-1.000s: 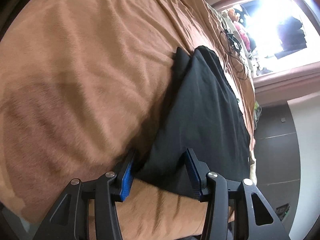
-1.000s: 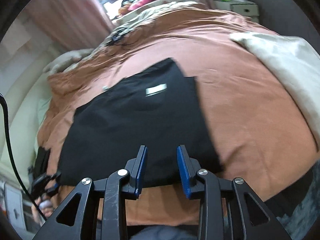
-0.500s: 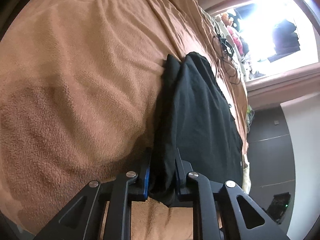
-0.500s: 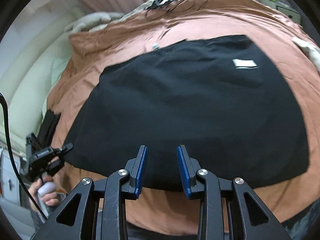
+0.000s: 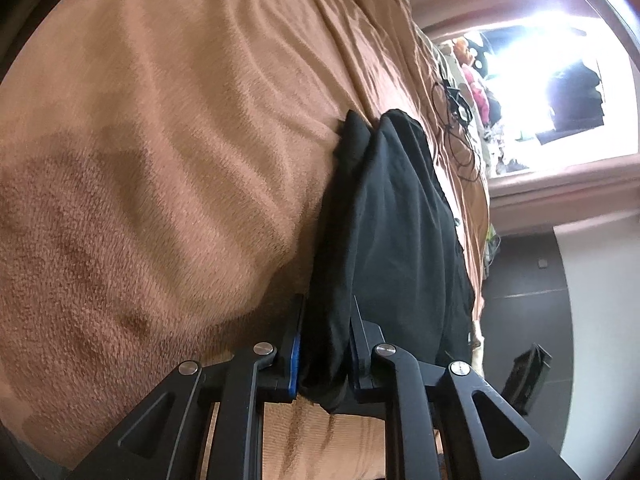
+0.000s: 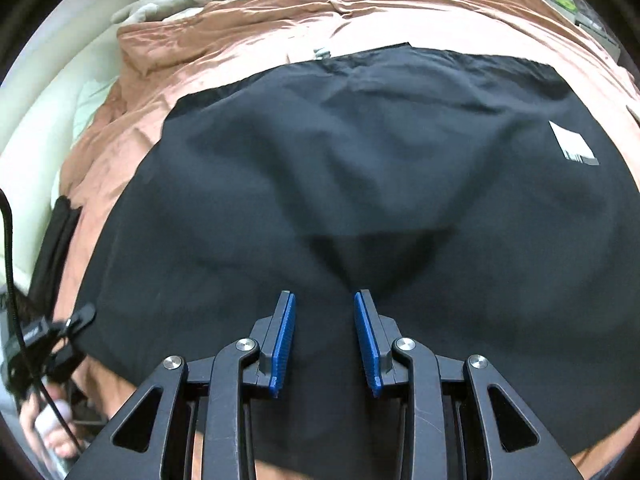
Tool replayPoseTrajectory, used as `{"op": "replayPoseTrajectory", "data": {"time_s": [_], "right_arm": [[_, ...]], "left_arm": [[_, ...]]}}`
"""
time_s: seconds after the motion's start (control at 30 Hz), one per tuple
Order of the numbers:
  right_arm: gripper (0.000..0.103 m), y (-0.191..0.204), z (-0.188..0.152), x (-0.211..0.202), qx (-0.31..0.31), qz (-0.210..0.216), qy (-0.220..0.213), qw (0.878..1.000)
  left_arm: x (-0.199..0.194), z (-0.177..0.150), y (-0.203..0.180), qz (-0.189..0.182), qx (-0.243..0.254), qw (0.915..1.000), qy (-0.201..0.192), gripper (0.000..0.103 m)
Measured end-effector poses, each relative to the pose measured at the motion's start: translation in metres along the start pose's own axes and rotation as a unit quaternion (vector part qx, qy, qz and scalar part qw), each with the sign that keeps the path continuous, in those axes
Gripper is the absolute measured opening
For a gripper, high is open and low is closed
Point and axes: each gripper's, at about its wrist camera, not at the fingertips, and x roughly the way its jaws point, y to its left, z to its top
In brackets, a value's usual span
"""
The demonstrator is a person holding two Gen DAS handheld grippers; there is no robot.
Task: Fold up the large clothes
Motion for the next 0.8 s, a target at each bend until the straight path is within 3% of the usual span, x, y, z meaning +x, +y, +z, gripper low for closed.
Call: {"op": "replayPoseTrajectory", "data": {"time_s": [0.27,0.37,0.8], "right_arm": [[0.031,-0.005,0.057,0.028,0.008,-0.023,-0.005,1.000],[0.024,-0.006,0.076,0.037,0.012,-0.029,-0.010,0.999],[0.016,-0.016,0.146,0.073,0.031,-0.014,-0.002,0.999]], "left_arm": [[-0.001,-0.001,0.003,0.001,-0.029,0.9996,-0.004,0.018],[-0.001,-0.002,0.004,0.012,-0.036,0.9993,-0.006,0.018],[0.004,-0.003,0.003,0.029,-0.050,0.9983,-0.009,0.018]]}}
